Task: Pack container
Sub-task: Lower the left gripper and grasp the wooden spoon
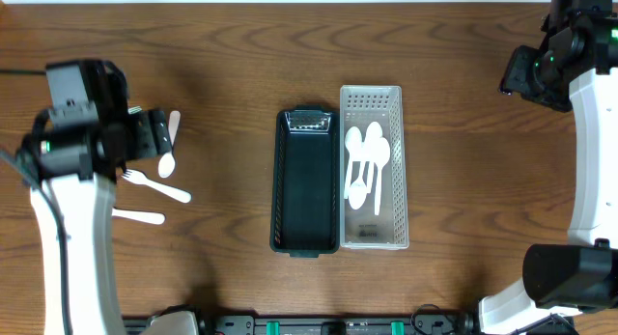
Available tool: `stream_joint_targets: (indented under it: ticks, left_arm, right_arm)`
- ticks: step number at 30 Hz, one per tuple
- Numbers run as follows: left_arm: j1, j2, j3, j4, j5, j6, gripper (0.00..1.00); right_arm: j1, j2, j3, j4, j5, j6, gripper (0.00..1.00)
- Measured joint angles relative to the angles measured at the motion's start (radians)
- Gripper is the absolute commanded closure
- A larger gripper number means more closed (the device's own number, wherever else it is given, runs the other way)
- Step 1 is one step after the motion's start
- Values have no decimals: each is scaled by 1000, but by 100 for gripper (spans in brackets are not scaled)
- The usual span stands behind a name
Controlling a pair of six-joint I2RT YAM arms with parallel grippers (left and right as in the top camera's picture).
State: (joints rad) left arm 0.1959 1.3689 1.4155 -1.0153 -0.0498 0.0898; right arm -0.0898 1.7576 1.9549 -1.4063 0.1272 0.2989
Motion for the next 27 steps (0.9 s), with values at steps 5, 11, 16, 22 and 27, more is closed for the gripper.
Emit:
stream_joint_targets:
  ticks: [5,11,16,22,27]
  left_arm:
    - [44,197,0,103,-6,83,0]
    - [47,404,0,143,-3,120,0]
    - [47,529,0,150,9,129,0]
    - [47,623,0,172,44,174,0]
    - [47,684,0,190,55,182,0]
  right_arm:
    - [0,0,0,0,0,-7,39]
    - [0,0,0,1,-1,-15,40]
    - [0,0,0,1,-1,-16,39]
    - [0,0,0,0,-1,-16,40]
    - [0,0,0,0,-1,-18,40]
